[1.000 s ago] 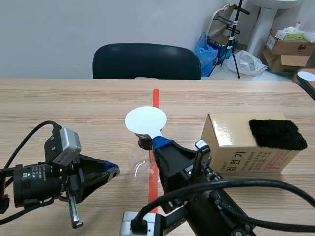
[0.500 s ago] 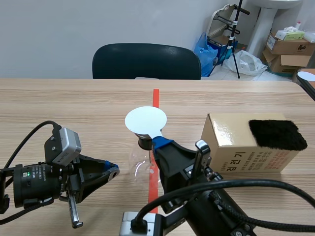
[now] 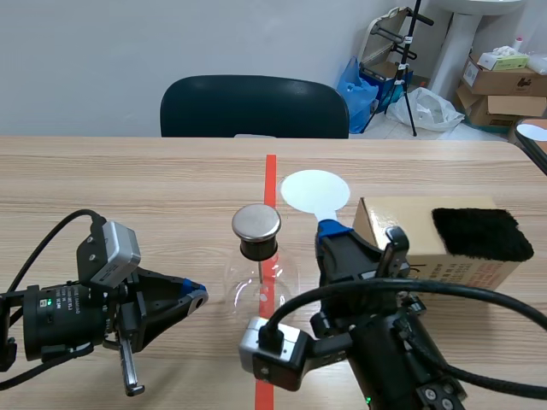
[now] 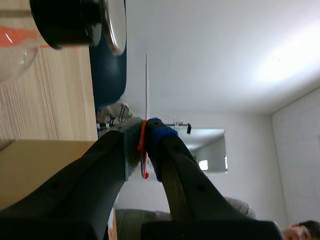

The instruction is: Do the electroscope experiment

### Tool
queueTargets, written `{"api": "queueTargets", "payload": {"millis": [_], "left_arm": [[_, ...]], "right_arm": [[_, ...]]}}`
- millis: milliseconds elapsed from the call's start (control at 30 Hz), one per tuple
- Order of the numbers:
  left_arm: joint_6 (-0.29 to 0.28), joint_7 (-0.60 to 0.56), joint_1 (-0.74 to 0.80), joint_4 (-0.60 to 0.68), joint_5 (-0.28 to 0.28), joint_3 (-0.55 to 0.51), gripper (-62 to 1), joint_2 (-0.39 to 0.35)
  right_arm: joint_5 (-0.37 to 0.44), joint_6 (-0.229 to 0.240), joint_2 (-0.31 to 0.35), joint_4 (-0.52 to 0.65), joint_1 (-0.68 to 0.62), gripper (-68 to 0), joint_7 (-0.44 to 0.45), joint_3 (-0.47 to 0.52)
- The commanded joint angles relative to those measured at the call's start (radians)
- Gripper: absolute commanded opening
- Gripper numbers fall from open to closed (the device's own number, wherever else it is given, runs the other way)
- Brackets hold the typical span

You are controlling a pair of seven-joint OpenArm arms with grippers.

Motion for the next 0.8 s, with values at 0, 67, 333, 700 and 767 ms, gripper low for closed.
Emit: {"api": "queueTargets", "payload": {"millis": [0, 67, 333, 700, 767], "left_arm": [[-0.001, -0.014, -0.013, 0.012, -0.014, -0.001, -57.5, 0.004], [-0.001, -0.014, -0.013, 0.012, -0.014, -0.001, -57.5, 0.004], [-0.001, -0.014, -0.013, 0.012, -0.014, -0.001, -57.5, 0.004], [-0.001, -0.014, -0.013, 0.012, -0.014, -0.001, -57.5, 0.004], [-0.001, -0.014, -0.013, 0.012, -0.014, -0.001, -57.5, 0.004]], "right_arm": [[-0.001, -0.01, 0.007, 0.012, 0.008, -66.5, -0.033, 0.002], [-0.001, -0.01, 0.007, 0.012, 0.008, -66.5, -0.075, 0.002], [-0.001, -0.01, 0.007, 0.012, 0.008, -66.5, -0.213, 0.002], [-0.001, -0.01, 0.007, 0.012, 0.008, -66.5, -0.279, 0.002], [-0.001, -0.01, 0.006, 0.012, 0.008, -66.5, -0.279, 0.002]]}}
